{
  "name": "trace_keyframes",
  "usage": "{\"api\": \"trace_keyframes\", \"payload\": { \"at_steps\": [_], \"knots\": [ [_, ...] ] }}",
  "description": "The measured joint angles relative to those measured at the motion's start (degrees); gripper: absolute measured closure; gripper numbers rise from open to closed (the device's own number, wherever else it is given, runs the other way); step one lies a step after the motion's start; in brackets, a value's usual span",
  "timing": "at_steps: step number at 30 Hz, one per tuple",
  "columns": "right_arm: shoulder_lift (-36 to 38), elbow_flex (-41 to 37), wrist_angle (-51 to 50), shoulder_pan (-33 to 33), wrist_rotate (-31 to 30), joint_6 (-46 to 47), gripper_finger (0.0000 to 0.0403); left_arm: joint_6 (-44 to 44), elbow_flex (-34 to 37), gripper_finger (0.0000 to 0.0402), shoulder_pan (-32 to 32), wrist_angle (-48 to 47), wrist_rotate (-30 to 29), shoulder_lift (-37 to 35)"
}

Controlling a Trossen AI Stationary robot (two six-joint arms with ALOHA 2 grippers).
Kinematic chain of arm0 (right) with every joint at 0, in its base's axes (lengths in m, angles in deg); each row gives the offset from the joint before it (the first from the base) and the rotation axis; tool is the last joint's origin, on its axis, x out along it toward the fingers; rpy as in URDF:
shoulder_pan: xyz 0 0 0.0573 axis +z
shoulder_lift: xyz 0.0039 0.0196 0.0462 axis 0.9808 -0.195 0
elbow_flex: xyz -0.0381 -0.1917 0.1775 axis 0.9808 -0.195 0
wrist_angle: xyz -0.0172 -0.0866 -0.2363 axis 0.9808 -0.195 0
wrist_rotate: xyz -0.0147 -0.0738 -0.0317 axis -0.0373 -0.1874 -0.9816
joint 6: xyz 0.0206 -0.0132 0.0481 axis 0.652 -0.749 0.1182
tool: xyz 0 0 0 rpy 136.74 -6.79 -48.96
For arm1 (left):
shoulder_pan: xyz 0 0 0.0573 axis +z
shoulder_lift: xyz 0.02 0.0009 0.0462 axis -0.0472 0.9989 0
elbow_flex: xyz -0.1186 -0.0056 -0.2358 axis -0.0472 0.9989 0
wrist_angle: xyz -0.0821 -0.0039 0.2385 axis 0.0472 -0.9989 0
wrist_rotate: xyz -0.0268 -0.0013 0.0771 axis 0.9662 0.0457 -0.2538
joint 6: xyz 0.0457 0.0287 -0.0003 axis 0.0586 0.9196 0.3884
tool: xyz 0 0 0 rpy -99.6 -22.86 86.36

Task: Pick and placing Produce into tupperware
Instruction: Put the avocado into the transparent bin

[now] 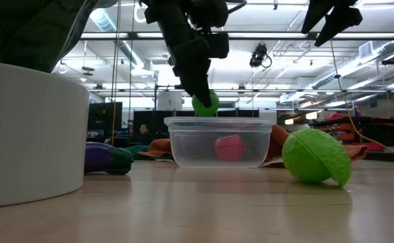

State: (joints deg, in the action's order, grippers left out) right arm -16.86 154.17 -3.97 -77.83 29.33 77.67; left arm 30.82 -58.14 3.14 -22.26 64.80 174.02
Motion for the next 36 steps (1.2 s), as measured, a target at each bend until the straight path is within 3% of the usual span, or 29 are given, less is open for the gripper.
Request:
{"api": "trace_keyframes", "payload": {
  "at_steps": [25,36],
  "knots": [
    [0.0,0.0,0.0,0.0,-0.1,0.7,0.0129,0.3,0.0,0.0154,-1.1,-2.1,-1.1,7.4],
    [0.0,0.0,0.0,0.0,-0.1,0.7,0.0129,0.2,0.0,0.0151,-0.4,-1.5,-3.0,7.6]
  ]
}}
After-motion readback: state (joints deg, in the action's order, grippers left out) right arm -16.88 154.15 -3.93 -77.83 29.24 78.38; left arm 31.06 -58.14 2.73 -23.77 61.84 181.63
